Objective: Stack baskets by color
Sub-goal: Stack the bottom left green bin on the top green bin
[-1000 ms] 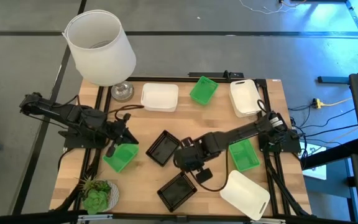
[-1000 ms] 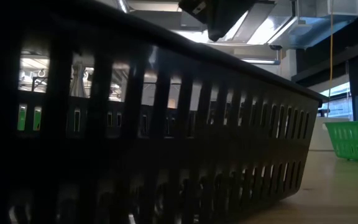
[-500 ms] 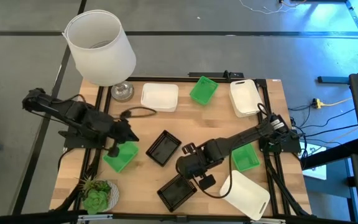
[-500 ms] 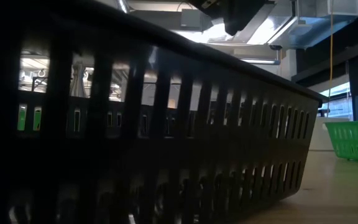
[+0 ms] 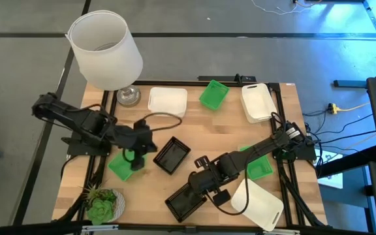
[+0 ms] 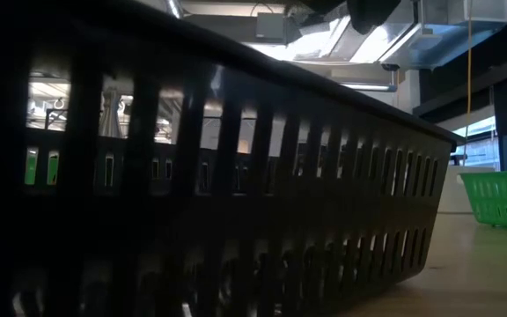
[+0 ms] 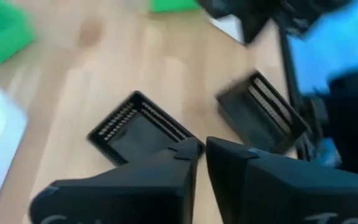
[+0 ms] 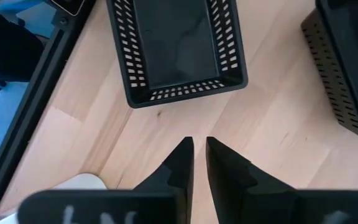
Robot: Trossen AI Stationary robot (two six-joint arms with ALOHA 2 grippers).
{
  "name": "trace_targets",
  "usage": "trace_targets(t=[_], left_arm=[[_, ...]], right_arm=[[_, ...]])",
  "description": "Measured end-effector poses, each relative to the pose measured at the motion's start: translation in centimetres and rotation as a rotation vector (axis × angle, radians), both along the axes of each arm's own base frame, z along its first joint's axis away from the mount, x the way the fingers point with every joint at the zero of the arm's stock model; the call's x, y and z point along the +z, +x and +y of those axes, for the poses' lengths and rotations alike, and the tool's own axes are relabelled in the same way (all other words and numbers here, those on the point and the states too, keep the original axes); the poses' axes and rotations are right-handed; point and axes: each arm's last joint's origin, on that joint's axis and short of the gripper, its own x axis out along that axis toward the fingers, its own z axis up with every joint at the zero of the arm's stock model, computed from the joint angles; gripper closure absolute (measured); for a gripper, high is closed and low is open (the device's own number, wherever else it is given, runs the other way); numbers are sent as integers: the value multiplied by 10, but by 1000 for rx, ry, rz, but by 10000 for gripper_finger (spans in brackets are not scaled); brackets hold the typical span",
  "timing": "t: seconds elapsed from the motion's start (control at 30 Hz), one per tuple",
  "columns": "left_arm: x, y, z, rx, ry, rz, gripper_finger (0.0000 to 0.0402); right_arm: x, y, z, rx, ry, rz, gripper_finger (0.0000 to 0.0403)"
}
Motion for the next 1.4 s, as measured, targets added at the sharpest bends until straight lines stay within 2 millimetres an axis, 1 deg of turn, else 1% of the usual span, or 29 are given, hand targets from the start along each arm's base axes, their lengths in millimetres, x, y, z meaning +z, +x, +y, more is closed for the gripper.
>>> trace_targets(t=[0.03,0.1,0.17,0.3,0.43,0.53,0.63,0.73,0.87,0.93,1.2,1.3,1.4], left_arm=[[0,1,1,46,-10,-5,360],[-1,3,0,68,-38,3,351],[-2,3,-1,43,-55,18,348],[-3,3,-1,12,-25,21,347],[-3,2,-3,11,-116,48,346],[-10,-5,-3,-25,-159,161,346],[-23,-13,-6,-65,-133,328,346],[-36,-21,-8,-62,-90,463,346],[-41,-21,-10,9,-138,495,346],[-40,-21,-10,43,-166,493,346],[-40,-18,-3,158,-234,497,346],[-41,-16,-1,273,-326,511,346],[-50,-7,-4,410,-391,554,346]], right_arm=[[0,0,0,3,-1,0,360],[0,0,0,2,-1,2,360],[0,-1,1,1,-3,5,360],[0,-2,4,14,-5,1,360],[0,-2,4,10,-3,1,360],[0,-3,5,17,-4,0,360],[0,-3,6,16,-3,1,360],[0,-3,6,16,-2,-2,360],[1,-2,6,17,1,-8,360],[1,-2,6,18,1,-8,360],[1,-2,6,26,0,-7,360],[1,-2,6,27,0,-7,360],[1,-2,6,29,-1,-8,360]])
